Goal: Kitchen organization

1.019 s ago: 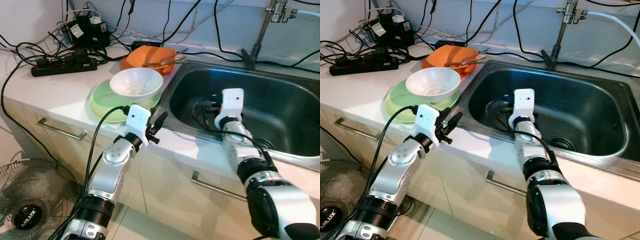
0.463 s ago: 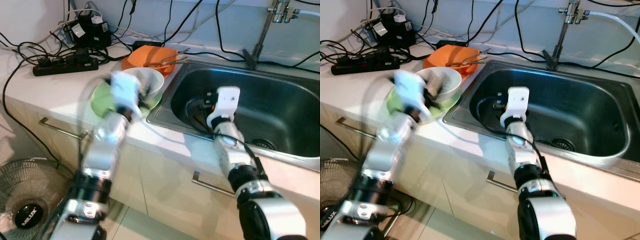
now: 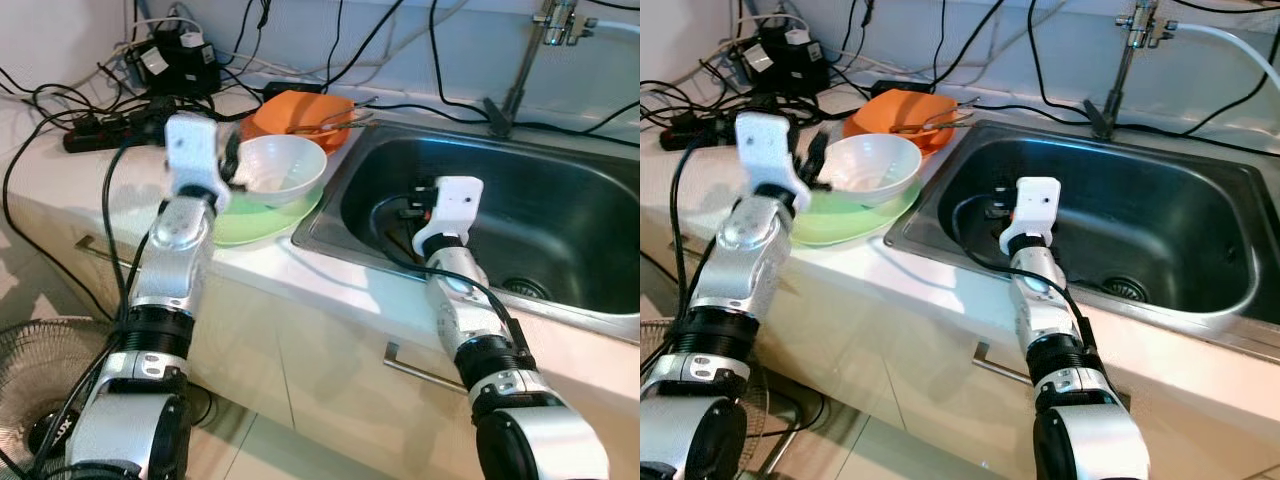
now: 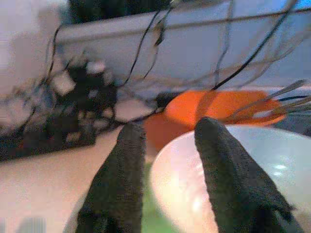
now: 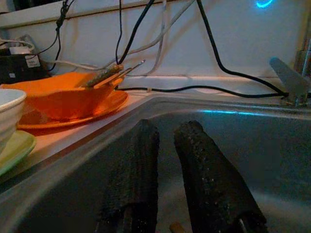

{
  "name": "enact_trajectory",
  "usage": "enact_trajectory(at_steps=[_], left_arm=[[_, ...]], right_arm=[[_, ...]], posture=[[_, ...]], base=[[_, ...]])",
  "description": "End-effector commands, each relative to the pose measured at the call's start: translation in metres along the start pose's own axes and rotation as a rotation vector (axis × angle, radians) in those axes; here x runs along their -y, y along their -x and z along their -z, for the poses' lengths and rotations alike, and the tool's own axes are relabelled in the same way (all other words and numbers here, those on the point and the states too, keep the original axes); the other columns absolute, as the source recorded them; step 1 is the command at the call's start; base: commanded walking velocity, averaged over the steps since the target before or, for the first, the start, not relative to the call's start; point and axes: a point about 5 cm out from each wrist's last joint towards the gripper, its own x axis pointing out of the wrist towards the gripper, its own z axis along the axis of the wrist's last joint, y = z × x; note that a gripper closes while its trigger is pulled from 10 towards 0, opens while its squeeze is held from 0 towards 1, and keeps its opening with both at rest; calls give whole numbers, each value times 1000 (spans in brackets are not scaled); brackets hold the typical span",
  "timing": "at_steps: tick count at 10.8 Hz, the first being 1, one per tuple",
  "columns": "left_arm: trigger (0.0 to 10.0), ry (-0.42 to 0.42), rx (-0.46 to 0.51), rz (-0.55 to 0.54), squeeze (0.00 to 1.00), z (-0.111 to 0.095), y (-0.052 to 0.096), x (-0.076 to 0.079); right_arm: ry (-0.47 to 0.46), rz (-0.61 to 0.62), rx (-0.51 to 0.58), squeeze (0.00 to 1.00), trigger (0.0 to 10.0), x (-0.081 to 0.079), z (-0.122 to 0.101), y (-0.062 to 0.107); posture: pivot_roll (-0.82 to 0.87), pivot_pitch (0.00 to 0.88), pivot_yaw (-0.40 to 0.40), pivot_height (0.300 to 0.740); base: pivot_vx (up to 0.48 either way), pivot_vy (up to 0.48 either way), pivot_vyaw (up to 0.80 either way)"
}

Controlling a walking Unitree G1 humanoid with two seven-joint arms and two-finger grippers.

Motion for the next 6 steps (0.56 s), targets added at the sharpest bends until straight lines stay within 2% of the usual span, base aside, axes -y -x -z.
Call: enact_trajectory(at_steps=[1, 2, 3, 4, 6], left_arm=[[10000, 28, -8, -38, 1000, -7, -5, -7], [10000, 67, -56, -64, 698, -1, -7, -8], [10000, 92, -92, -85, 0, 4, -8, -9], [10000, 172, -141, -118, 0, 11, -9, -11], [10000, 236, -182, -93, 0, 16, -10, -8]], right_arm=[[-15, 4, -27, 0, 10000, 0, 6, 4], [-16, 2, -30, 0, 10000, 0, 6, 4], [-16, 2, -30, 0, 10000, 0, 6, 4], [-18, 2, -31, 0, 10000, 0, 5, 4], [-19, -3, -30, 0, 10000, 0, 4, 4]], posture=[[153, 0, 65, 740], [153, 0, 63, 740], [153, 0, 63, 740], [151, 0, 64, 740], [151, 0, 65, 740]], base=[[0, 0, 0], [0, 0, 0], [0, 0, 0], [0, 0, 0], [0, 0, 0]])
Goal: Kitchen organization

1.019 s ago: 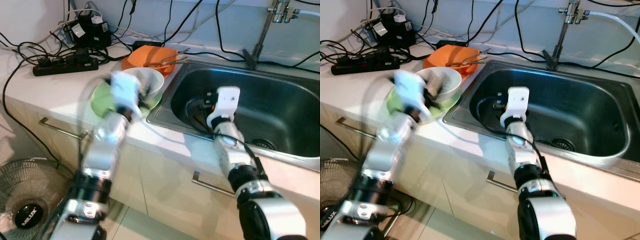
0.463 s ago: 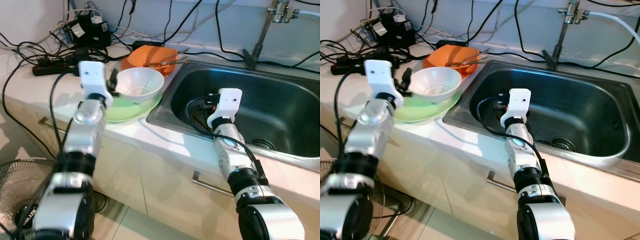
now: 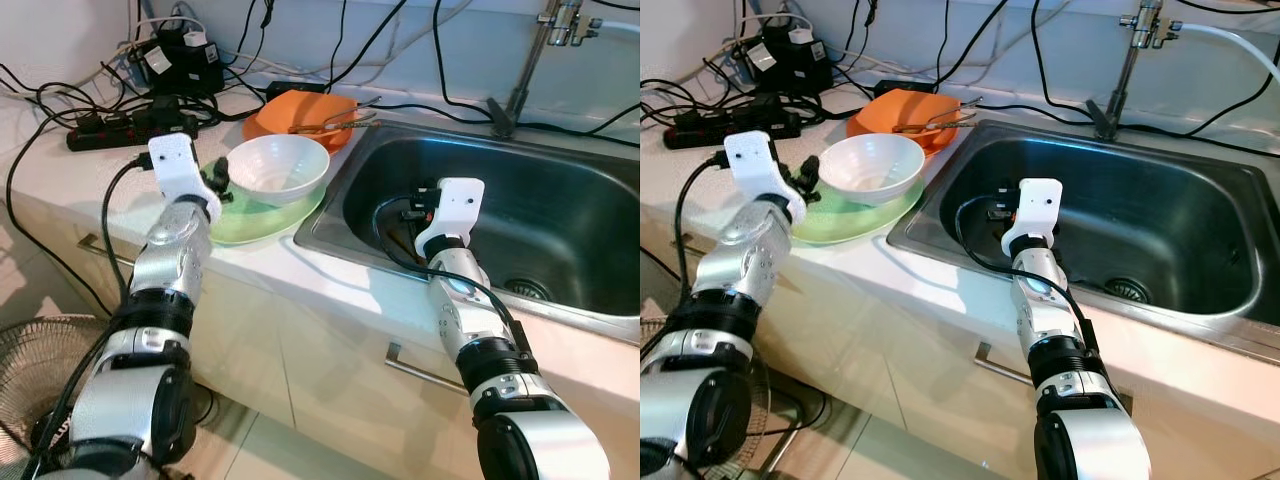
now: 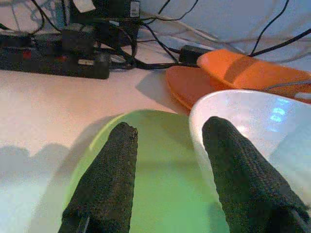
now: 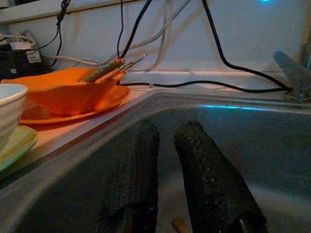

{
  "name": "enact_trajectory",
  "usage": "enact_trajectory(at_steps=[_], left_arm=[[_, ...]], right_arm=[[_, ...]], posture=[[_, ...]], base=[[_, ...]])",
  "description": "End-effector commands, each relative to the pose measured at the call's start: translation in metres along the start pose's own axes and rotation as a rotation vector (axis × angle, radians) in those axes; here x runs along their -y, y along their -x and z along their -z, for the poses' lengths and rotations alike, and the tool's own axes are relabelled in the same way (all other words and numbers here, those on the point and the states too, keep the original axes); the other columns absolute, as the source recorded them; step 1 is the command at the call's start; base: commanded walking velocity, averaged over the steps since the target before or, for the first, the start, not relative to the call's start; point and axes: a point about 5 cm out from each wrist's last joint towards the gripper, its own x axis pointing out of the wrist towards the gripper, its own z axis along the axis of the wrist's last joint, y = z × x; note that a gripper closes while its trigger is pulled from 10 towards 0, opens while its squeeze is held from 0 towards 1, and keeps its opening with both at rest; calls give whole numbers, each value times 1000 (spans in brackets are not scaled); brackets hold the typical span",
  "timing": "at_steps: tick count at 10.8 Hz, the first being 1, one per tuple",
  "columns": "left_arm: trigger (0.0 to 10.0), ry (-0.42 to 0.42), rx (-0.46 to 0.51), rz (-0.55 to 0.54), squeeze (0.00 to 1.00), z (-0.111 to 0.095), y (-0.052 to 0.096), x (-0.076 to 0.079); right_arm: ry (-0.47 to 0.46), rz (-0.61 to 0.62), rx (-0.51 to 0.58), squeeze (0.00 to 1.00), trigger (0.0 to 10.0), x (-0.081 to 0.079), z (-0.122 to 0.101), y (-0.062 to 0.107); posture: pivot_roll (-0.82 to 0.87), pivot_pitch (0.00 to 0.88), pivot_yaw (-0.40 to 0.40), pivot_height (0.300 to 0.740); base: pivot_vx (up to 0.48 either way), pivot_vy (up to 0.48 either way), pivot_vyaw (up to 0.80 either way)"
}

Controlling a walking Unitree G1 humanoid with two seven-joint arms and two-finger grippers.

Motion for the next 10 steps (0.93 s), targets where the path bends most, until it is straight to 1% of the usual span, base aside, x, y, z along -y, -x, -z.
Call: enact_trajectory(at_steps=[1, 3, 4, 7, 8, 10], left_arm=[[10000, 28, -40, 16, 0, 3, -1, 3], [10000, 53, -95, 51, 0, 13, -1, 11], [10000, 71, -139, 78, 0, 19, -1, 17], [10000, 123, -234, 104, 0, 32, 0, 26], [10000, 148, -257, 119, 0, 35, 0, 29], [10000, 180, -270, 130, 0, 38, 1, 33]], right_arm=[[-15, -3, -14, 0, 10000, -1, 3, 3], [-17, -5, -15, 0, 10000, -2, 3, 2], [-17, -4, -14, 0, 10000, -2, 3, 2], [-17, 1, -17, 0, 10000, -1, 3, 2], [-14, 1, -21, 0, 10000, -1, 3, 2], [-13, 3, -23, 0, 10000, -1, 3, 3]], posture=[[153, 0, 65, 740], [152, 0, 67, 740], [151, 0, 68, 740], [146, 0, 73, 740], [147, 0, 74, 740], [147, 0, 73, 740]], base=[[0, 0, 0], [0, 0, 0], [0, 0, 0], [0, 0, 0], [0, 0, 0], [0, 0, 0]])
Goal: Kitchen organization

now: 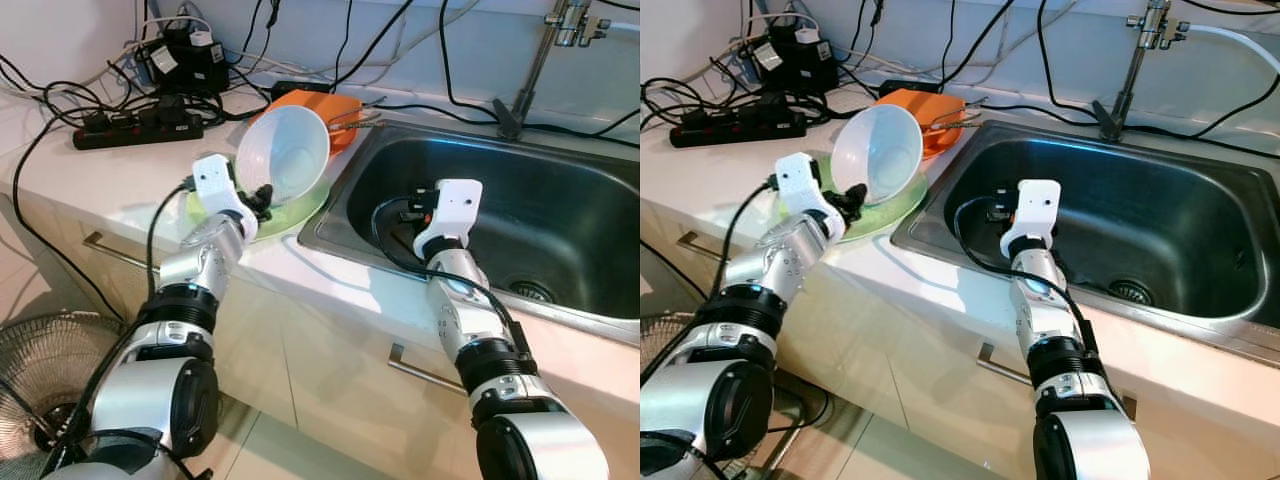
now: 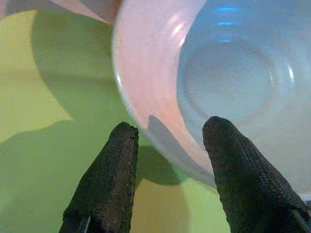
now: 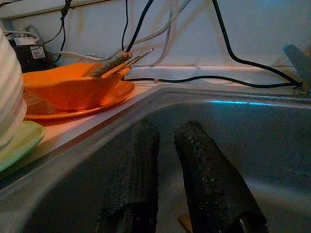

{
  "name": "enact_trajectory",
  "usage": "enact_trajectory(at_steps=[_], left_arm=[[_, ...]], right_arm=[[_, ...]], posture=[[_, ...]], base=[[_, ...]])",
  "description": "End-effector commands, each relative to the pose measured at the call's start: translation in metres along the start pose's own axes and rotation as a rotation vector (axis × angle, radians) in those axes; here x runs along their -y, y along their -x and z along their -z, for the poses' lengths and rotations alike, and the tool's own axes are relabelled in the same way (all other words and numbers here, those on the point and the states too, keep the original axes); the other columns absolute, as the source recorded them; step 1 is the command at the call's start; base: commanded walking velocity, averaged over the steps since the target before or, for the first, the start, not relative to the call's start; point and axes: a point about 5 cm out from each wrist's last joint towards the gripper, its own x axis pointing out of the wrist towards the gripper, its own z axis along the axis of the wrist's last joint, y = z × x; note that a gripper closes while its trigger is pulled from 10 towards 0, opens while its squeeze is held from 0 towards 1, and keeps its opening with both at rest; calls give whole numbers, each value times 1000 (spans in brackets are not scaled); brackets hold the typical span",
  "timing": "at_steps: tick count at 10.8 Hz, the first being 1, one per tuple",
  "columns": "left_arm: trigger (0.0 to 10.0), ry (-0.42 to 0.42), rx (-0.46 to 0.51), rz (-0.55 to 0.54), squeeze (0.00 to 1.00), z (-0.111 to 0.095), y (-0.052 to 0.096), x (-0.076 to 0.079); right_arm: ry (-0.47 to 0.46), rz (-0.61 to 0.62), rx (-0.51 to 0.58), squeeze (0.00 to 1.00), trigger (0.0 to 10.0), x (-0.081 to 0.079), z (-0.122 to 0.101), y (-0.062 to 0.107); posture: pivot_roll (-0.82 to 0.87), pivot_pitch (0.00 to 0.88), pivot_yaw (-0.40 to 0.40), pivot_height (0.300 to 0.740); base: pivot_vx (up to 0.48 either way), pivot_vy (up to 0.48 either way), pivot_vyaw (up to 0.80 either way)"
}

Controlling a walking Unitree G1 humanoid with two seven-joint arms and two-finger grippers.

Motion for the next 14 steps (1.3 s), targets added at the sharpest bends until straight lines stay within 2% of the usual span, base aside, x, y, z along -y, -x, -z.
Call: enact_trajectory(at_steps=[1, 2, 3, 4, 5, 6, 7, 10, 14], left_arm=[[5255, 29, -30, 7, 0, 4, -1, 1], [3059, 48, -34, 12, 0, 5, -1, 3], [3686, 60, -39, 16, 0, 6, -1, 3], [10000, 82, -46, 22, 0, 7, -1, 5], [10000, 147, -46, 34, 0, 8, -1, 9], [2510, 206, -45, 50, 0, 7, -2, 12], [0, 230, -44, 57, 0, 7, -2, 13], [0, 263, -46, 74, 0, 7, -2, 19], [0, 263, -37, 65, 0, 8, -1, 15]], right_arm=[[-8, 4, -3, 0, 10000, 1, 1, 2], [-7, 5, -5, 0, 10000, 1, 1, 2], [-6, 5, -5, 0, 10000, 1, 1, 2], [-5, 6, -6, 0, 10000, 1, 1, 2], [-2, 7, -8, 0, 10000, 2, 1, 2], [0, 8, -9, 0, 10000, 2, 2, 2], [1, 9, -10, 0, 10000, 2, 2, 2], [4, 9, -14, 0, 10000, 2, 2, 1], [8, 11, -17, 0, 10000, 3, 3, 2]], posture=[[148, 0, 73, 740], [148, 0, 73, 740], [148, 0, 73, 740], [148, 0, 73, 740], [148, 0, 72, 740], [148, 0, 72, 740], [149, 0, 72, 740], [150, 0, 73, 740], [143, 0, 77, 740]], base=[[0, 0, 0], [0, 0, 0], [0, 0, 0], [0, 0, 0], [0, 0, 0], [0, 0, 0], [0, 0, 0], [0, 0, 0], [0, 0, 0]])
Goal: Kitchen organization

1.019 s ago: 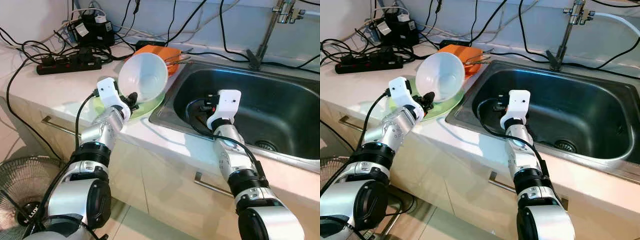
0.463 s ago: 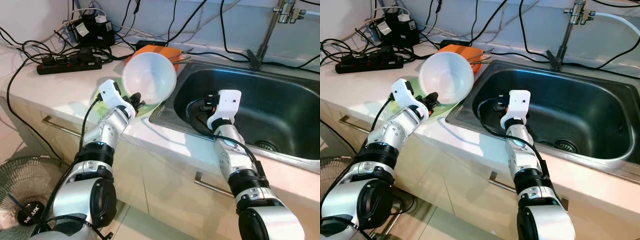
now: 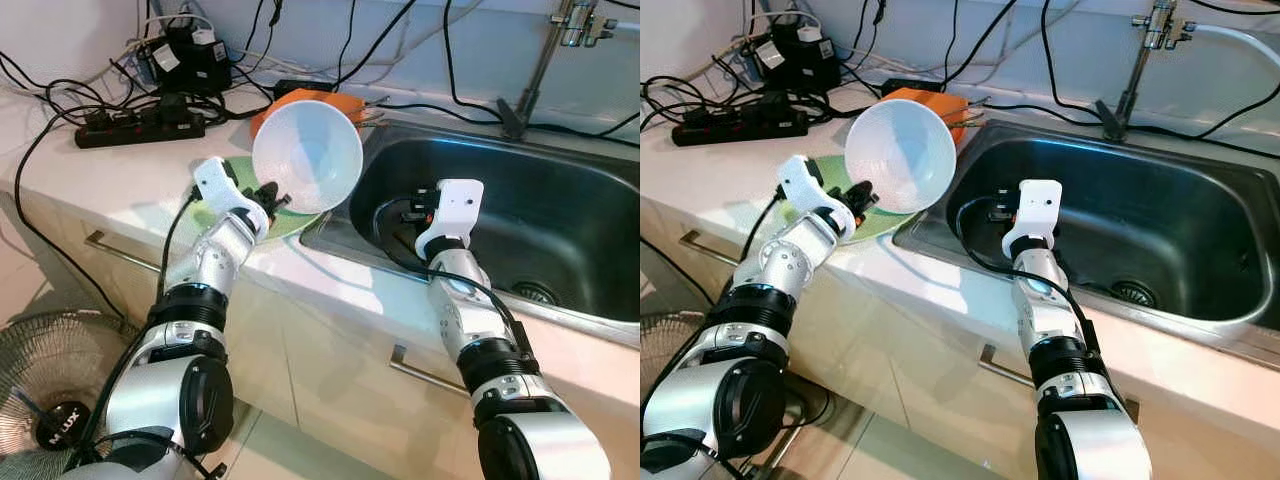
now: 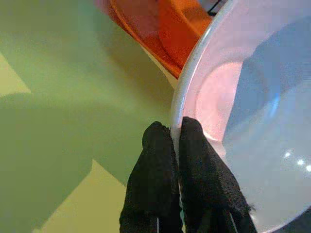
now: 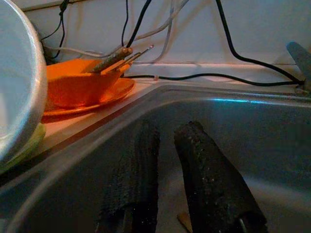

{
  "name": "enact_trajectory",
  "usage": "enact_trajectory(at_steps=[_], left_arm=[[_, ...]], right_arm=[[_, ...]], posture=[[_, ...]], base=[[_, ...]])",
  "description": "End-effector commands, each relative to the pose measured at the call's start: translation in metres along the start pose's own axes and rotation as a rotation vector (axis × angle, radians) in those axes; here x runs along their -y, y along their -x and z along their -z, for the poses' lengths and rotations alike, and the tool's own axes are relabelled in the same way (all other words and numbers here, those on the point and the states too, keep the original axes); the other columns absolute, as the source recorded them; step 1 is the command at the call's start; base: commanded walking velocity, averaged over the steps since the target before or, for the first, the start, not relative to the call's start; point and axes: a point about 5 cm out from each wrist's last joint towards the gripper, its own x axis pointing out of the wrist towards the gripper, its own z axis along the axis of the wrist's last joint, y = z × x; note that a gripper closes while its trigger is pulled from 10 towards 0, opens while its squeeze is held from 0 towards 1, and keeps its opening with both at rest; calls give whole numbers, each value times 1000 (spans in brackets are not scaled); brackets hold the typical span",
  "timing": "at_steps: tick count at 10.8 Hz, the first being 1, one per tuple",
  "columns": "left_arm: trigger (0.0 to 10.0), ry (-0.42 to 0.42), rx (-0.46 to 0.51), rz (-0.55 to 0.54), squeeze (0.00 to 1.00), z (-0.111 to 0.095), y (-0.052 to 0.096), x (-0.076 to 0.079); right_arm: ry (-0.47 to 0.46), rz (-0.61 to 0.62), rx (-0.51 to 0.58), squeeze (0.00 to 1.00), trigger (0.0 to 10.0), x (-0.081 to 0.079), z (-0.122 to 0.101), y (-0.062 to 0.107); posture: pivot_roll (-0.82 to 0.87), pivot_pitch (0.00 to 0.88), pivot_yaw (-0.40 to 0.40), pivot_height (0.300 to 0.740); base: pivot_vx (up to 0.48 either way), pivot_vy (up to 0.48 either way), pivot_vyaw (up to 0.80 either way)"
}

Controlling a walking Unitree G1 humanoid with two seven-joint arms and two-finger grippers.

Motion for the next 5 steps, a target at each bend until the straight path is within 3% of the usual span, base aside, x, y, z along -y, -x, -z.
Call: enact_trajectory(at_steps=[1, 5], left_arm=[[0, -14, -26, -1, 0, 8, 0, -1], [0, 26, 159, 105, 0, -10, 12, 6]], right_arm=[[-2, 4, -11, 0, 10000, 0, 3, 2], [-6, -13, -9, 0, 10000, -6, 2, 1]], posture=[[144, 0, 77, 740], [155, 0, 68, 740]], base=[[0, 0, 0], [0, 0, 0]])
